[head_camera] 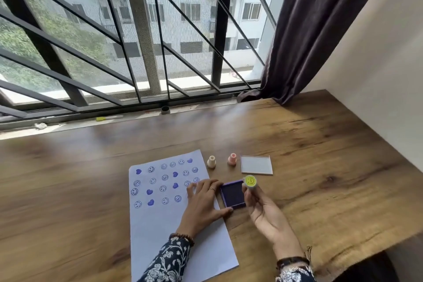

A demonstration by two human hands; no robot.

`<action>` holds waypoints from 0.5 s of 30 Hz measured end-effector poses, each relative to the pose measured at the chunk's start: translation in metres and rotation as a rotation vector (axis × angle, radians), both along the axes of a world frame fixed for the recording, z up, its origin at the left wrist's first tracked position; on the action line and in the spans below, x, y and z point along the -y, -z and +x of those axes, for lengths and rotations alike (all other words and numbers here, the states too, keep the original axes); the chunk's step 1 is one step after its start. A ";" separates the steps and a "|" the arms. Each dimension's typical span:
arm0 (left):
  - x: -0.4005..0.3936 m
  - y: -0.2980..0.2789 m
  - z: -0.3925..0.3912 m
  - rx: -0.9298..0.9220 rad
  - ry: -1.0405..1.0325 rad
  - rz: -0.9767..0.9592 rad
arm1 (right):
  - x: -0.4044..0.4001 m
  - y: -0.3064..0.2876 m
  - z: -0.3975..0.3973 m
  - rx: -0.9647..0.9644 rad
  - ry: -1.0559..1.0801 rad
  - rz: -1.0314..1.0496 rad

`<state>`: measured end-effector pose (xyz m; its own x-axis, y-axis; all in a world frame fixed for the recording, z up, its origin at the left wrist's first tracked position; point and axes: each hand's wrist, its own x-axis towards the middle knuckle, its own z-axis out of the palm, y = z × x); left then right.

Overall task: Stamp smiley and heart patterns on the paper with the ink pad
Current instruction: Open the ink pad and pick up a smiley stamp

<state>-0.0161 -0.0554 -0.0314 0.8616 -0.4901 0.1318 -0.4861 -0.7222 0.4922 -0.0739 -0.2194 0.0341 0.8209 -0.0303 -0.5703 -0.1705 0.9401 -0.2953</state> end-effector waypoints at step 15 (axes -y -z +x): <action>0.000 0.003 0.002 -0.020 0.002 -0.032 | -0.035 -0.036 0.034 -0.198 -0.742 -2.106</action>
